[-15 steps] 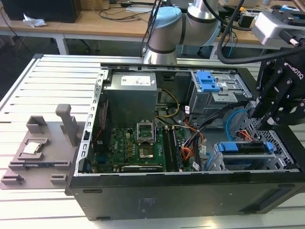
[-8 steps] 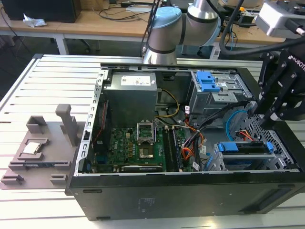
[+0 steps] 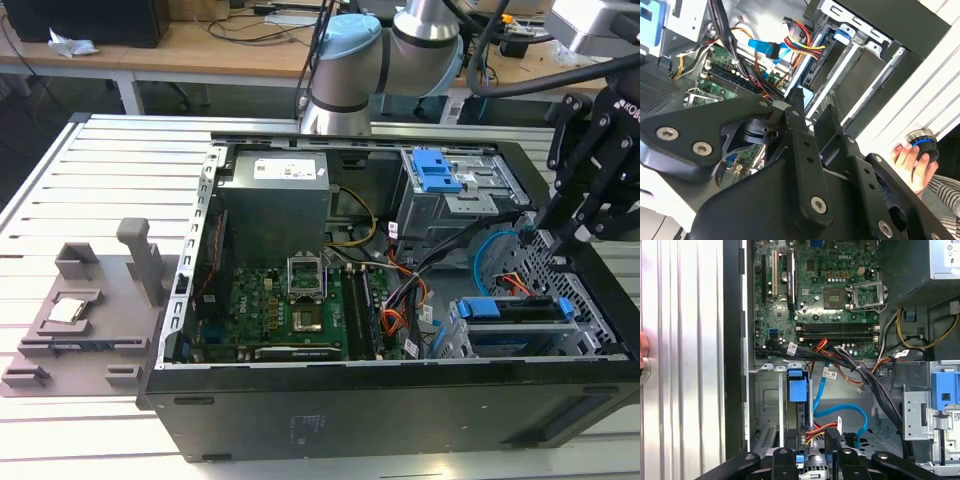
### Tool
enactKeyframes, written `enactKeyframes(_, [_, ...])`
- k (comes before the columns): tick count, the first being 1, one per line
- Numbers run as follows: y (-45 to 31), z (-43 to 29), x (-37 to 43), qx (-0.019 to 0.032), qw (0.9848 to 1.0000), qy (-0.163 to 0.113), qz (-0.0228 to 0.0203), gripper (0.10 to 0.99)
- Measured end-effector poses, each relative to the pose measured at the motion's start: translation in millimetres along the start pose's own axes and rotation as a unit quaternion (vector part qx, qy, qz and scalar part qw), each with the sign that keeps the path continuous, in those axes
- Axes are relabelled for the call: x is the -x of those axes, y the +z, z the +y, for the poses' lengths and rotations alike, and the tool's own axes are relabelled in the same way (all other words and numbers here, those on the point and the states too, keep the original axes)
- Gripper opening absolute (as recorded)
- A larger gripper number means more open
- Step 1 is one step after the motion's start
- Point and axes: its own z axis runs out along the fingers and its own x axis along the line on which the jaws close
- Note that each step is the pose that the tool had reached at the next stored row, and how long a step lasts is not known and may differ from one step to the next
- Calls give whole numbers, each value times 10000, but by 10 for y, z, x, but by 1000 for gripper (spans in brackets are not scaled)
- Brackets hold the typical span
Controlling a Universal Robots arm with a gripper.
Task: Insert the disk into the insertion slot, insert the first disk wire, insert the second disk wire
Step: 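Insert the second disk wire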
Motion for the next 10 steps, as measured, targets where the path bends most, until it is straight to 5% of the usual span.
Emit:
enactKeyframes(4, [0, 4, 190, 0, 10000, 0, 0, 361])
enactKeyframes(10, [1, 6, 325, 0, 10000, -61, 3, 361])
